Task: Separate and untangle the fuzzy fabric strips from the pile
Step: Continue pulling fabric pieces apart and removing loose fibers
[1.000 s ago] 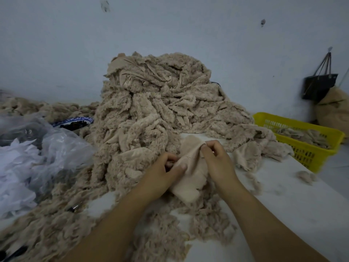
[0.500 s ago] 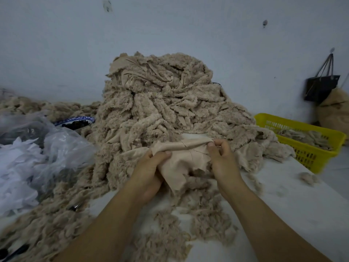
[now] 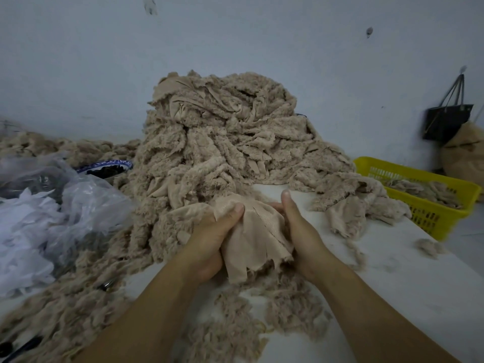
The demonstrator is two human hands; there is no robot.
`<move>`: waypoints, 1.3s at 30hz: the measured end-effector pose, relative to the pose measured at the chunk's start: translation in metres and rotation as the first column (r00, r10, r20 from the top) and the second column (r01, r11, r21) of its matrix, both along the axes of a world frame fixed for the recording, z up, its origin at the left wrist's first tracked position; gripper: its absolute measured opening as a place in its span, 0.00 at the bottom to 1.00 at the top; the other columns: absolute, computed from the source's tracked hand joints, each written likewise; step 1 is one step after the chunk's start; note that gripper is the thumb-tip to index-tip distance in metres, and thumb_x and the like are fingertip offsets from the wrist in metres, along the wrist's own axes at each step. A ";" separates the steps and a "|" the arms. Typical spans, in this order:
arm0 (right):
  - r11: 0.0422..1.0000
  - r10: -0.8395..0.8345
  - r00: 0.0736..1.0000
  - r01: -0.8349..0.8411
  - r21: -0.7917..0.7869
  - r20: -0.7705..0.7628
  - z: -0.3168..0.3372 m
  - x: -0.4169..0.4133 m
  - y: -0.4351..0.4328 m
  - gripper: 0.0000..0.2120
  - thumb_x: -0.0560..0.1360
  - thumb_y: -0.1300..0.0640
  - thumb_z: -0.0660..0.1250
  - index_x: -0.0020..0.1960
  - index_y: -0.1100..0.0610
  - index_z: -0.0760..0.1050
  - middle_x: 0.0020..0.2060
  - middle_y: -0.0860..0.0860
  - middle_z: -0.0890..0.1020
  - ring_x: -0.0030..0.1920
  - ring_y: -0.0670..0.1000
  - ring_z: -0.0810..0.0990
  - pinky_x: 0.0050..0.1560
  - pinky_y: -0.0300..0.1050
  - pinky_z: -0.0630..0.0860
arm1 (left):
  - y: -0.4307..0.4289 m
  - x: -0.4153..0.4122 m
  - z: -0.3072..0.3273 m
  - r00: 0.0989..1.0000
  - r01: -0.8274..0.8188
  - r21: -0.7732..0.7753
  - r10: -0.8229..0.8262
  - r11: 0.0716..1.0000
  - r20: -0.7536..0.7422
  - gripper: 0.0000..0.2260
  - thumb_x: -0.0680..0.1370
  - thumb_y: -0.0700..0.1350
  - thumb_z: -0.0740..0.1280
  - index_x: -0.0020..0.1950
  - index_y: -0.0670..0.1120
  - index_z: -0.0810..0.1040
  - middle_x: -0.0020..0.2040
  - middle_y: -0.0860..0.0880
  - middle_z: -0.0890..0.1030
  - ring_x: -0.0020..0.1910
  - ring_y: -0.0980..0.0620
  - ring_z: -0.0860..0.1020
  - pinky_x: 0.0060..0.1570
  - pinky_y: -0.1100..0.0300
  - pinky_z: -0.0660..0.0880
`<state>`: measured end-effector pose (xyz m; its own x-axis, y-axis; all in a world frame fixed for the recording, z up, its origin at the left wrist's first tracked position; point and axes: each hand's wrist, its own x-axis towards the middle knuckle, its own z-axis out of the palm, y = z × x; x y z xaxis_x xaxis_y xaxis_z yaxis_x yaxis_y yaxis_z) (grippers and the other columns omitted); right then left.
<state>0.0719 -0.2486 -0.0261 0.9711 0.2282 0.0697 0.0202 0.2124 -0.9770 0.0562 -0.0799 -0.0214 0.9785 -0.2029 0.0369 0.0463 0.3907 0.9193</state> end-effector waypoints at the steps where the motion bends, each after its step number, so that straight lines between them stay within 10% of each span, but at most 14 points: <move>1: 0.999 0.042 0.999 -0.042 -0.026 0.002 -0.002 0.001 0.000 0.26 0.72 0.30 0.60 0.54 0.46 0.84 0.54 0.52 0.85 0.56 0.51 0.84 0.52 0.45 0.81 | -0.001 -0.001 0.000 1.000 0.008 0.014 -0.008 1.000 0.000 0.13 0.78 0.49 0.68 0.54 0.43 0.86 0.56 0.41 0.84 0.57 0.46 0.83 0.48 0.59 0.80; 5: 0.997 0.065 0.998 -0.066 -0.039 -0.014 -0.005 0.001 0.002 0.26 0.69 0.36 0.72 0.58 0.53 0.82 0.54 0.53 0.85 0.57 0.54 0.83 0.59 0.51 0.78 | -0.004 -0.002 0.000 0.999 -0.021 0.026 0.022 0.999 -0.028 0.15 0.76 0.47 0.69 0.59 0.40 0.83 0.57 0.39 0.84 0.57 0.44 0.83 0.48 0.58 0.81; 8: 0.999 -0.024 0.998 0.026 -0.037 0.054 -0.006 0.004 -0.001 0.06 0.78 0.48 0.69 0.47 0.49 0.80 0.46 0.49 0.86 0.49 0.50 0.85 0.49 0.46 0.81 | -0.003 -0.001 0.003 0.996 -0.066 -0.047 0.063 0.997 -0.066 0.17 0.74 0.47 0.69 0.59 0.39 0.82 0.56 0.38 0.84 0.56 0.43 0.83 0.46 0.55 0.82; 15: 0.869 -0.440 0.882 0.465 -0.168 0.168 -0.007 0.013 -0.011 0.11 0.79 0.52 0.61 0.39 0.50 0.65 0.33 0.47 0.71 0.31 0.45 0.70 0.30 0.41 0.67 | 0.003 0.004 0.012 0.971 -0.197 -0.137 0.174 0.971 -0.163 0.17 0.74 0.54 0.69 0.49 0.41 0.86 0.51 0.40 0.86 0.48 0.44 0.86 0.37 0.54 0.82; 19: 0.777 -0.629 0.777 0.629 -0.026 -0.010 -0.005 0.021 -0.038 0.05 0.81 0.52 0.60 0.49 0.52 0.71 0.46 0.52 0.77 0.42 0.50 0.77 0.40 0.46 0.74 | 0.034 0.009 0.015 0.935 -0.315 -0.369 0.221 0.874 -0.276 0.21 0.79 0.60 0.63 0.59 0.44 0.81 0.52 0.38 0.85 0.43 0.40 0.86 0.33 0.49 0.81; 23: 0.831 -0.519 0.835 0.543 0.121 -0.183 -0.004 0.025 -0.036 0.21 0.80 0.45 0.64 0.69 0.52 0.71 0.60 0.51 0.79 0.57 0.55 0.80 0.59 0.56 0.79 | 0.038 0.010 0.007 0.939 -0.289 -0.384 0.182 0.877 -0.291 0.21 0.82 0.60 0.59 0.64 0.47 0.78 0.53 0.42 0.86 0.49 0.42 0.85 0.41 0.49 0.80; 28: 0.900 -0.197 0.948 0.276 0.337 -0.250 0.001 0.019 -0.020 0.11 0.79 0.54 0.67 0.61 0.52 0.76 0.49 0.49 0.87 0.47 0.51 0.86 0.38 0.47 0.83 | 0.020 0.010 0.006 0.929 -0.338 -0.143 0.305 0.930 -0.209 0.12 0.82 0.50 0.64 0.58 0.44 0.80 0.47 0.46 0.87 0.44 0.50 0.86 0.37 0.57 0.81; 33: 0.929 -0.081 0.988 0.122 0.351 -0.129 0.003 0.011 -0.012 0.10 0.80 0.59 0.65 0.60 0.53 0.76 0.52 0.52 0.86 0.52 0.52 0.85 0.43 0.45 0.82 | 0.007 0.006 0.002 0.924 -0.358 0.113 0.369 0.927 -0.099 0.07 0.79 0.43 0.68 0.54 0.42 0.83 0.46 0.44 0.86 0.42 0.49 0.85 0.36 0.56 0.81; 39: 0.994 -0.113 0.989 0.114 -0.002 0.094 -0.002 0.001 0.004 0.08 0.79 0.53 0.67 0.56 0.55 0.76 0.52 0.56 0.84 0.56 0.58 0.83 0.57 0.57 0.80 | -0.012 -0.007 -0.002 0.987 -0.103 0.467 0.034 0.878 0.155 0.22 0.69 0.68 0.72 0.53 0.54 0.83 0.49 0.53 0.87 0.48 0.55 0.85 0.42 0.65 0.79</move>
